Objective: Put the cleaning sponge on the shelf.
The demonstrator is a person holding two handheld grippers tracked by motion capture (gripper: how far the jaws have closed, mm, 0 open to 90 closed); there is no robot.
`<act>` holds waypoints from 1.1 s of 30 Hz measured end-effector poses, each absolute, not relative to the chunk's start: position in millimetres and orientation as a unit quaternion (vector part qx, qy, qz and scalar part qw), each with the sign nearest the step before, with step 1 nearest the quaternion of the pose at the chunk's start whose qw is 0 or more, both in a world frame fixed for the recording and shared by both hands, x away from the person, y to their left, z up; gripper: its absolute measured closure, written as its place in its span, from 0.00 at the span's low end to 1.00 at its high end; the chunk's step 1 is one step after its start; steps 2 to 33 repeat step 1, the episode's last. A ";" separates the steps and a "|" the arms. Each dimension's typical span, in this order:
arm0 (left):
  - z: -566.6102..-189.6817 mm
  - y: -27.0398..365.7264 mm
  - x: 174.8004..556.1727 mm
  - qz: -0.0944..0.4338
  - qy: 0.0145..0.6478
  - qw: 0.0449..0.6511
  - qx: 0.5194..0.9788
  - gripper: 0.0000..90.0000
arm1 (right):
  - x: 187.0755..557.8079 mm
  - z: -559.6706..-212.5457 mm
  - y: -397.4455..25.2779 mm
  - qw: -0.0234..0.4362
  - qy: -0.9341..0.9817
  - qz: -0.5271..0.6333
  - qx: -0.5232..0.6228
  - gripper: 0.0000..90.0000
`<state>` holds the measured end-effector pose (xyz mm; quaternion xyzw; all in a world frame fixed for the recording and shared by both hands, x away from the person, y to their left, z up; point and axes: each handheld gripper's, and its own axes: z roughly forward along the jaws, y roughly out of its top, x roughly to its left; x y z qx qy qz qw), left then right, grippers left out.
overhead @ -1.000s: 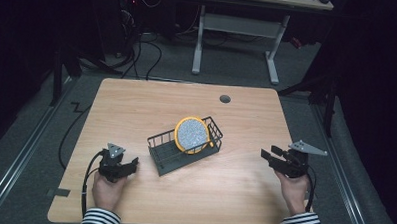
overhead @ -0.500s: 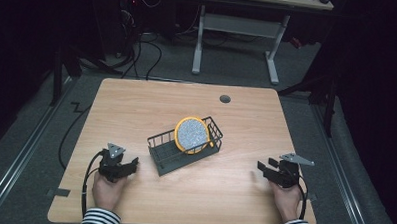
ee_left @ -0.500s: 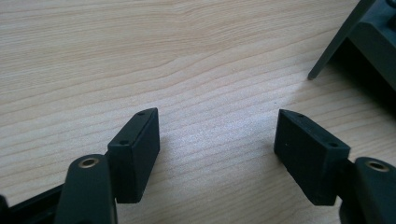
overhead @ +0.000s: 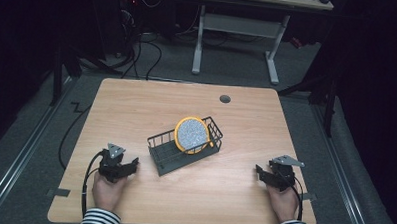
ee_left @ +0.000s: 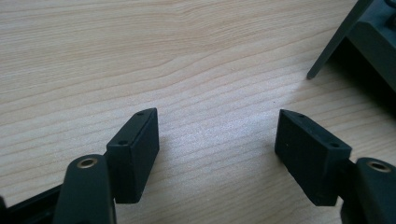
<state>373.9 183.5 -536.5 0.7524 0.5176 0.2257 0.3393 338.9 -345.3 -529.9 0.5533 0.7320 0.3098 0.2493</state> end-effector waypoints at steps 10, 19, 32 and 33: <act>-536.4 183.4 373.9 0.226 0.518 0.339 0.753 0.34 | 338.9 -529.9 -345.3 0.249 0.732 0.310 0.553 0.44; -536.4 183.4 373.9 0.226 0.518 0.339 0.753 0.34 | 338.9 -529.9 -345.3 0.249 0.732 0.310 0.553 0.44; -536.4 183.4 373.9 0.226 0.518 0.339 0.753 0.34 | 338.9 -529.9 -345.3 0.249 0.732 0.310 0.553 0.44; -536.4 183.4 373.9 0.226 0.518 0.339 0.753 0.34 | 338.9 -529.9 -345.3 0.249 0.732 0.310 0.553 0.44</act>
